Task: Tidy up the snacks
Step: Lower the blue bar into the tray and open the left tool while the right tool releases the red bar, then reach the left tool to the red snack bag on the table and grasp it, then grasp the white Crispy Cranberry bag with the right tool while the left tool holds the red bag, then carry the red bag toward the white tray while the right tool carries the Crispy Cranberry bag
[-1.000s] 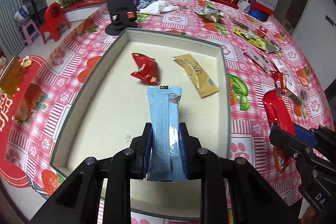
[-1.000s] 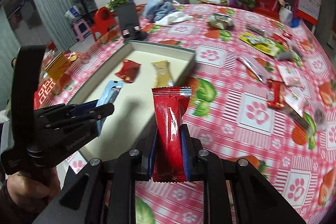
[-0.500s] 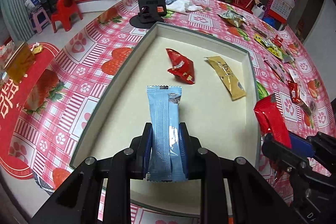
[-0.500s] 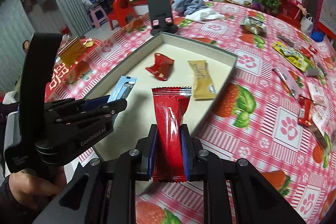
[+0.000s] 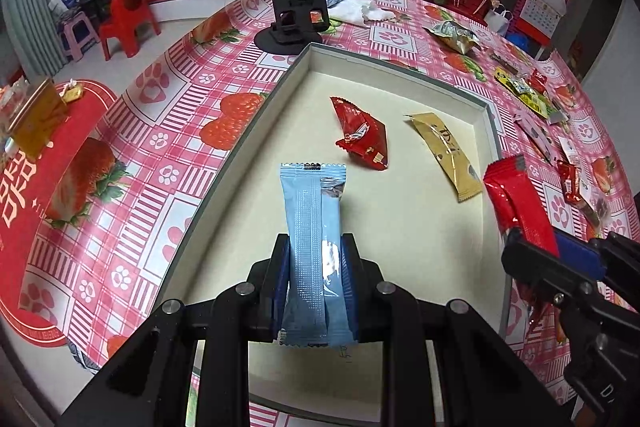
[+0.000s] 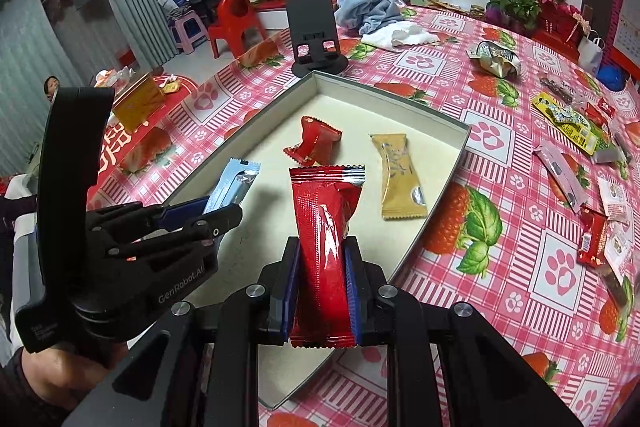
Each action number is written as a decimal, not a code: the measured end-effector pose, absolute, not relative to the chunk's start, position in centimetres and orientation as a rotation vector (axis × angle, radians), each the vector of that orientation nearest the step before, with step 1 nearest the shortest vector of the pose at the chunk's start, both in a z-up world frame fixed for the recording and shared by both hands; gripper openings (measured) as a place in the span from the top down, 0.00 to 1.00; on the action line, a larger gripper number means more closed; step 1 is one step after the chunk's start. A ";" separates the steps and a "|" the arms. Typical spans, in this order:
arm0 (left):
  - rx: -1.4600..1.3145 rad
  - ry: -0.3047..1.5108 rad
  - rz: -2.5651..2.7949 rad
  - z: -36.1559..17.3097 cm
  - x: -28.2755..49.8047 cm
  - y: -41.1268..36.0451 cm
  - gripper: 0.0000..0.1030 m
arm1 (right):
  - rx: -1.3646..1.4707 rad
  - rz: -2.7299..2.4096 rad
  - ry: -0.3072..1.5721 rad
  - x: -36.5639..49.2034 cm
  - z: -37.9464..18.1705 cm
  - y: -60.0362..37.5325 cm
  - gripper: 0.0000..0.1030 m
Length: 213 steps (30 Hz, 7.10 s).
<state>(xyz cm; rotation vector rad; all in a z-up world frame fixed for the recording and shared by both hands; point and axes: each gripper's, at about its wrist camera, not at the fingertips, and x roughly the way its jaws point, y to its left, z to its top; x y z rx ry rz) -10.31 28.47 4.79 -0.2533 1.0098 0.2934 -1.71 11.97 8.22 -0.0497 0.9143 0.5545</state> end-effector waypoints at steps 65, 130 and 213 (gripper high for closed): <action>-0.050 1.121 -0.076 3.9 7.5 4.1 0.26 | 0.186 -0.028 0.855 -5.1 0.0 -17.5 0.10; 0.017 1.049 -0.080 1.3 -0.5 4.7 0.67 | 0.382 0.065 0.867 -1.0 4.1 -18.2 0.24; -0.029 1.078 -0.079 1.5 -6.9 7.4 0.67 | 0.084 -0.003 0.970 -8.0 0.5 -8.3 0.59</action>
